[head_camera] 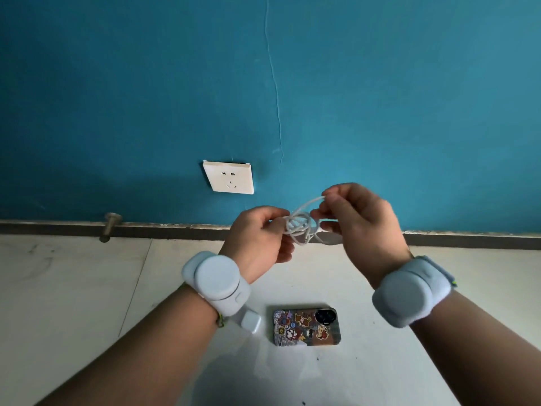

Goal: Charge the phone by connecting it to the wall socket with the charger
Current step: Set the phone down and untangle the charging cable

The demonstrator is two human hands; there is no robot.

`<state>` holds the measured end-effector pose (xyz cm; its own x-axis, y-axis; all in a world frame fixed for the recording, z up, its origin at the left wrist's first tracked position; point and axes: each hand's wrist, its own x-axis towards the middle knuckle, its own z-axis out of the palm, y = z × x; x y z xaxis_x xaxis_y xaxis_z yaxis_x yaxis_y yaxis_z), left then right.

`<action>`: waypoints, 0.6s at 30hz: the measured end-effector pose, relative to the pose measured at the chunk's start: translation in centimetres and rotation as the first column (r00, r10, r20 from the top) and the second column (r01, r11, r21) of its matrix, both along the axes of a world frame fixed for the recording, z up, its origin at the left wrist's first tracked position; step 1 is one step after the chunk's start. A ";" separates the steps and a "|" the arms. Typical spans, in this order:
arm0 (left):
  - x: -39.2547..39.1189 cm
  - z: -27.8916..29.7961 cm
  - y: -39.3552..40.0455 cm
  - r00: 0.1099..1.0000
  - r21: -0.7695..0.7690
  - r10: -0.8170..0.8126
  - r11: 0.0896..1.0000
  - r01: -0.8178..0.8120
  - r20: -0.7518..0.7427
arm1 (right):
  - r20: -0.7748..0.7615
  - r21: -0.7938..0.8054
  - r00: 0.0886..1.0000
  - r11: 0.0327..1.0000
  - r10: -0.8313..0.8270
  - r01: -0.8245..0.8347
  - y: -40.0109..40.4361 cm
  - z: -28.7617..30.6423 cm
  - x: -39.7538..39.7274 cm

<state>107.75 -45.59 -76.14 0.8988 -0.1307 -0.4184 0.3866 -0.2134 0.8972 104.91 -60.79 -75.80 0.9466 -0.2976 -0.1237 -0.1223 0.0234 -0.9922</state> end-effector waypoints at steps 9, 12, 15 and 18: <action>-0.3 -0.9 0.1 0.990 0.124 -0.035 0.992 0.018 0.136 | 0.010 -0.538 0.990 0.835 0.140 -0.112 -0.3 0.2 -0.8; -0.6 -0.8 -0.3 0.984 0.126 -0.123 0.986 0.106 0.132 | 0.007 -0.694 0.960 0.693 0.278 -0.196 0.4 0.1 -1.3; -0.9 -0.8 -0.5 0.984 0.089 -0.161 0.984 0.154 0.079 | -0.015 -0.716 0.956 0.664 0.293 -0.215 0.4 -0.1 -1.3; -1.0 -0.8 -0.6 0.990 -0.009 -0.139 0.990 0.139 0.001 | -0.049 -0.712 0.968 0.671 0.246 -0.207 0.2 -0.3 -1.1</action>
<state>106.72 -46.18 -76.97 0.8720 -0.2580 -0.4160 0.3533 -0.2566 0.8996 103.82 -60.62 -76.11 0.9955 -0.0535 0.0787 0.0177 -0.7084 -0.7056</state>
